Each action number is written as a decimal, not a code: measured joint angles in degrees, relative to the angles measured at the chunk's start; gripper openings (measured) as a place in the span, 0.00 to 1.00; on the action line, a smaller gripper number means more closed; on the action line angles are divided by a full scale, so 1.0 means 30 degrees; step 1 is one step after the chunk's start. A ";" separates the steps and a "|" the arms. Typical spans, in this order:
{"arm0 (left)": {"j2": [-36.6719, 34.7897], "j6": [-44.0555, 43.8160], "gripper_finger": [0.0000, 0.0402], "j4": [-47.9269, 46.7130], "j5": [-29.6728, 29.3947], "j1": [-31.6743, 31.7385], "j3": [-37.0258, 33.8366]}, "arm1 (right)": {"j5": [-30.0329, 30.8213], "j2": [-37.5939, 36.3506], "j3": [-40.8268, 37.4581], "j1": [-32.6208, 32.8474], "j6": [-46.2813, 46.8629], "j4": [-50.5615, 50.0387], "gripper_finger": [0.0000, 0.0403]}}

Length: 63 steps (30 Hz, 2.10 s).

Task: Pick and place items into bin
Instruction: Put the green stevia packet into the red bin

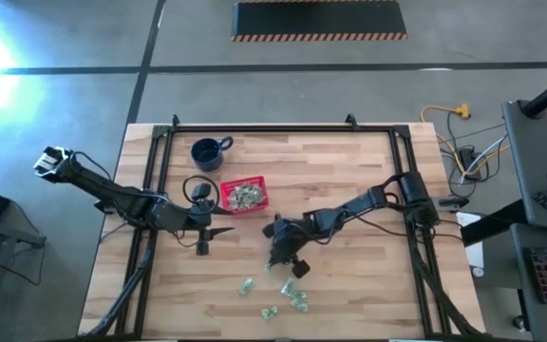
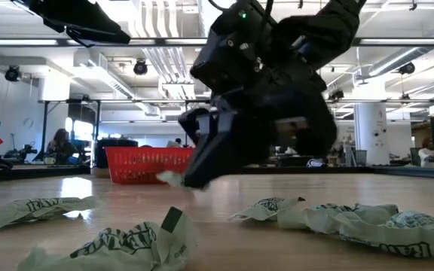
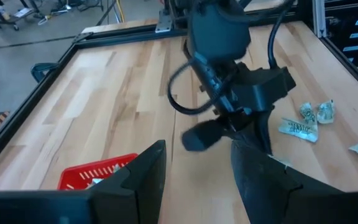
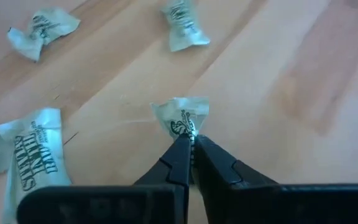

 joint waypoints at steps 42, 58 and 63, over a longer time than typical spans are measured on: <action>0.4325 -0.6407 0.41 -0.1138 0.0068 -0.3381 0.0087 | -0.1133 -0.0030 0.3829 -0.8074 0.1116 0.0725 0.19; 0.8801 -0.6878 0.41 0.2198 0.1819 -0.3643 0.0062 | -0.2073 -0.1385 0.4036 -0.6720 -0.2021 -0.5506 0.43; 1.0492 -0.6863 0.41 0.3766 0.2553 -0.3647 0.0109 | -0.2073 -0.1821 0.3964 -0.5672 -0.2415 -0.8022 0.41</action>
